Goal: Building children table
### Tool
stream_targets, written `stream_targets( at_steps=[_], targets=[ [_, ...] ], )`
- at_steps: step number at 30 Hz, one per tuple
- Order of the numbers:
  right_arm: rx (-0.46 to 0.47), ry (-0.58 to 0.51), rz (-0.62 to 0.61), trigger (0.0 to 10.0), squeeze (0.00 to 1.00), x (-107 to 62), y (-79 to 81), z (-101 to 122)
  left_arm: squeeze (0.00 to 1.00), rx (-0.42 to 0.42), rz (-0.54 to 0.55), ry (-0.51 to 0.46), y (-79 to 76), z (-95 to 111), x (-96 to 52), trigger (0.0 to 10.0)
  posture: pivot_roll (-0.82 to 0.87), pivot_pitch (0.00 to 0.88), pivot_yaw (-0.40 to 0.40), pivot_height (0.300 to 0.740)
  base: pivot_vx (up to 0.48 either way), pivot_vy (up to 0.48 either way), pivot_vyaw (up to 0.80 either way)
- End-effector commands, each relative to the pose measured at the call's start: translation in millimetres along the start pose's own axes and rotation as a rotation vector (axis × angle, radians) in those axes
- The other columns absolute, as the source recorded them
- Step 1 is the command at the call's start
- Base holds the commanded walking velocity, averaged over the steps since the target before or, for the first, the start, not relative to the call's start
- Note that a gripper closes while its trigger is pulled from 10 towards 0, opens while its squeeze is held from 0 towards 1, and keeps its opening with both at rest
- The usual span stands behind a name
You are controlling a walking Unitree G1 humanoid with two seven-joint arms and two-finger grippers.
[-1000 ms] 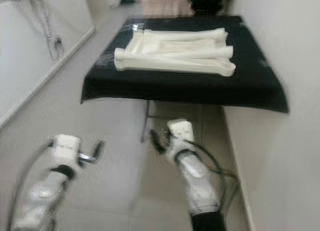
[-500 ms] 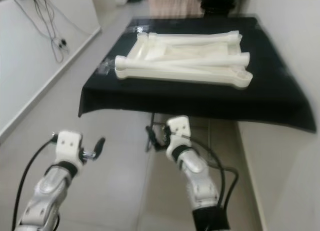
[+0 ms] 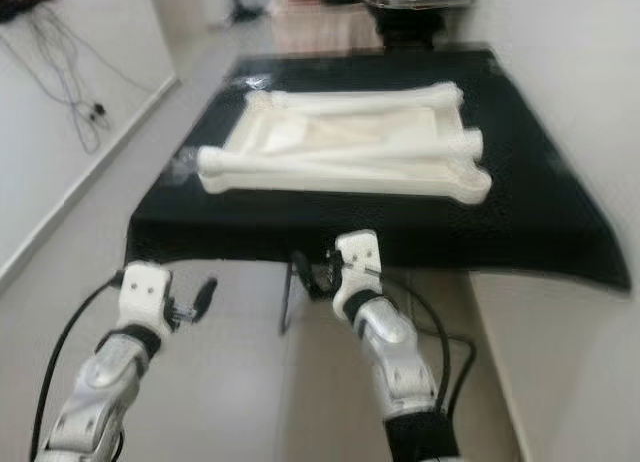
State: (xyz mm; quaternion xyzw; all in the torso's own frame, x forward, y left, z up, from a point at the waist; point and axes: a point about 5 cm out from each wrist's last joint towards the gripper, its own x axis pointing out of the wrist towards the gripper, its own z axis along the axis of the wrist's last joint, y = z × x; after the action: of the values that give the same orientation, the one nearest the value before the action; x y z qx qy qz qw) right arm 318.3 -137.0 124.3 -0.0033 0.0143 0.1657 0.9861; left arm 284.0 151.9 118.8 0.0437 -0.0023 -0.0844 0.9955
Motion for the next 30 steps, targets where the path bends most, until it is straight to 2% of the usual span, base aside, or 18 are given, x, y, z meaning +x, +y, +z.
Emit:
stream_targets(
  at_steps=[1, 9, 12, 15, 17, 18, 19, 20, 21, 22, 24, 27, 30],
  targets=[
    [0.014, 0.003, -0.016, 10.0, 0.00, -2.6, -4.3, -3.2, 0.00, 0.002, -0.017, 0.007, -2.7, -2.2, -1.0, 10.0, -0.10, 0.064, 0.074, 0.740, 0.285, 0.000, -0.42],
    [0.054, -0.084, 0.002, 10.0, 0.00, -2.8, -3.3, 6.6, 0.00, 0.012, -0.042, -0.021, -4.9, 5.4, 3.4, 10.0, -0.09, 0.048, 0.075, 0.740, 0.281, 0.000, -0.05],
    [0.054, -0.224, 0.024, 10.0, 0.00, 1.9, -9.2, 39.9, 0.00, 0.006, -0.074, -0.064, -10.4, 16.4, 5.8, 10.0, -0.08, 0.039, 0.073, 0.740, 0.280, 0.000, 0.00],
    [0.044, -0.254, 0.032, 10.0, 0.00, 3.3, -11.1, 50.0, 0.00, 0.005, -0.083, -0.075, -12.0, 19.6, 6.1, 10.0, -0.08, 0.036, 0.074, 0.740, 0.281, 0.000, 0.00],
    [-0.006, -0.293, 0.054, 10.0, 0.00, 6.1, -13.4, 67.1, 0.00, 0.001, -0.090, -0.093, -13.6, 25.1, 7.7, 10.0, -0.08, 0.026, 0.072, 0.740, 0.281, 0.000, 0.00],
    [-0.006, -0.293, 0.054, 10.0, 0.00, 6.1, -13.4, 67.1, 0.00, 0.001, -0.090, -0.093, -13.6, 25.1, 7.7, 10.0, -0.08, 0.026, 0.072, 0.740, 0.281, 0.000, 0.00],
    [-0.093, -0.290, 0.065, 10.0, 0.00, 9.5, -14.6, 77.6, 0.00, -0.006, -0.089, -0.107, -13.9, 29.1, 9.9, 10.0, -0.08, 0.024, 0.069, 0.740, 0.281, 0.000, 0.00],
    [-0.093, -0.290, 0.065, 10.0, 0.00, 9.5, -14.6, 77.6, 0.00, -0.006, -0.089, -0.107, -13.9, 29.1, 9.9, 10.0, -0.08, 0.024, 0.069, 0.740, 0.281, 0.000, 0.00],
    [-0.152, -0.260, 0.077, 10.0, 0.00, 12.7, -15.0, 80.6, 0.00, -0.010, -0.089, -0.114, -14.2, 30.7, 10.8, 10.0, -0.09, 0.022, 0.070, 0.740, 0.277, 0.000, 0.00],
    [-0.152, -0.260, 0.077, 10.0, 0.00, 12.7, -15.0, 80.6, 0.00, -0.010, -0.089, -0.114, -14.2, 30.7, 10.8, 10.0, -0.09, 0.022, 0.070, 0.740, 0.277, 0.000, 0.00],
    [-0.244, -0.227, 0.091, 10.0, 0.00, 16.3, -15.2, 84.3, 0.00, -0.018, -0.088, -0.118, -14.8, 31.9, 11.8, 10.0, -0.09, 0.019, 0.067, 0.740, 0.277, 0.000, 0.00],
    [-0.282, -0.227, 0.102, 10.0, 0.00, 17.8, -14.0, 88.0, 0.00, -0.023, -0.090, -0.118, -15.5, 31.6, 11.9, 10.0, -0.09, 0.019, 0.065, 0.740, 0.279, 0.000, 0.00],
    [-0.280, -0.229, 0.117, 10.0, 0.00, 18.7, -12.4, 91.6, 0.00, -0.028, -0.091, -0.118, -16.3, 31.3, 11.9, 10.0, -0.08, 0.019, 0.062, 0.740, 0.274, 0.000, 0.00]
  ],
)
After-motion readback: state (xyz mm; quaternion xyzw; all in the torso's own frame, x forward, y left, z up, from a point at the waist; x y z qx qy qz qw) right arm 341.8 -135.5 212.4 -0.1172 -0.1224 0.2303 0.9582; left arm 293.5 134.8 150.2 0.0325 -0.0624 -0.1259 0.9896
